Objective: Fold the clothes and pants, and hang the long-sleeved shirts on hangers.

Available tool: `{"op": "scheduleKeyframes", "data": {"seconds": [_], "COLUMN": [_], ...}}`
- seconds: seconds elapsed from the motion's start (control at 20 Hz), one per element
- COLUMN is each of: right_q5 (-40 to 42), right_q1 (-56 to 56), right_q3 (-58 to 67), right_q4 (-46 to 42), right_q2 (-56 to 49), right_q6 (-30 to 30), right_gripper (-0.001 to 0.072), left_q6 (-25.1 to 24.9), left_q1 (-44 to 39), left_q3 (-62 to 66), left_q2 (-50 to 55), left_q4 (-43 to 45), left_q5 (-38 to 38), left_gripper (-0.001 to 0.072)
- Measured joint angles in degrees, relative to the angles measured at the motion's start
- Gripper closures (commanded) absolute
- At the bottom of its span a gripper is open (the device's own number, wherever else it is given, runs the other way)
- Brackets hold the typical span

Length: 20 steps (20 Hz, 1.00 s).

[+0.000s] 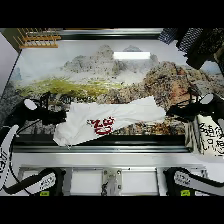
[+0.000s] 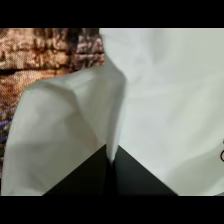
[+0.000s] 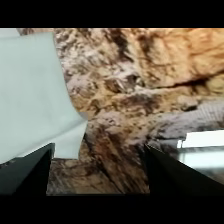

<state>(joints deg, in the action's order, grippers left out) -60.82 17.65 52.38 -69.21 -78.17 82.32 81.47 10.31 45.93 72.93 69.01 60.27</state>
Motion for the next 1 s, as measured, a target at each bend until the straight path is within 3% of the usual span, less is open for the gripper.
{"op": "scheduleKeyframes", "data": {"seconds": [0.1,0.15,0.25,0.3,0.35,0.6,1.0], "right_q5": [1.25,1.88,3.06,3.37,3.52,3.54,3.72], "right_q1": [-0.04,-0.31,-1.20,-1.66,-2.05,-2.47,-2.38], "right_q3": [0.00,0.02,0.02,0.02,0.04,4.44,23.23], "right_q4": [4.50,6.32,8.85,9.55,10.19,10.29,7.28], "right_q2": [-3.37,-4.42,-5.73,-6.05,-6.12,0.48,26.47], "right_q6": [-2.89,-4.04,-5.92,-6.54,-7.23,-8.61,-9.07], "right_gripper": [0.0101,0.0172,0.0558,0.0669,0.0700,0.0700,0.0700], "left_q6": [0.00,0.00,-0.02,0.00,0.00,0.52,2.05], "left_q1": [0.07,0.09,0.09,0.09,0.11,2.05,4.70], "left_q3": [0.00,0.00,0.00,0.00,0.04,6.14,28.37], "left_q2": [-1.05,-1.57,-2.51,-3.04,-3.74,-11.69,-36.11], "left_q4": [-0.02,0.00,0.00,0.00,0.00,0.00,-0.15], "left_q5": [-0.31,-0.42,-0.74,-1.01,-1.25,-1.14,-3.63], "left_gripper": [0.0700,0.0700,0.0700,0.0700,0.0700,0.0700,0.0700]}}
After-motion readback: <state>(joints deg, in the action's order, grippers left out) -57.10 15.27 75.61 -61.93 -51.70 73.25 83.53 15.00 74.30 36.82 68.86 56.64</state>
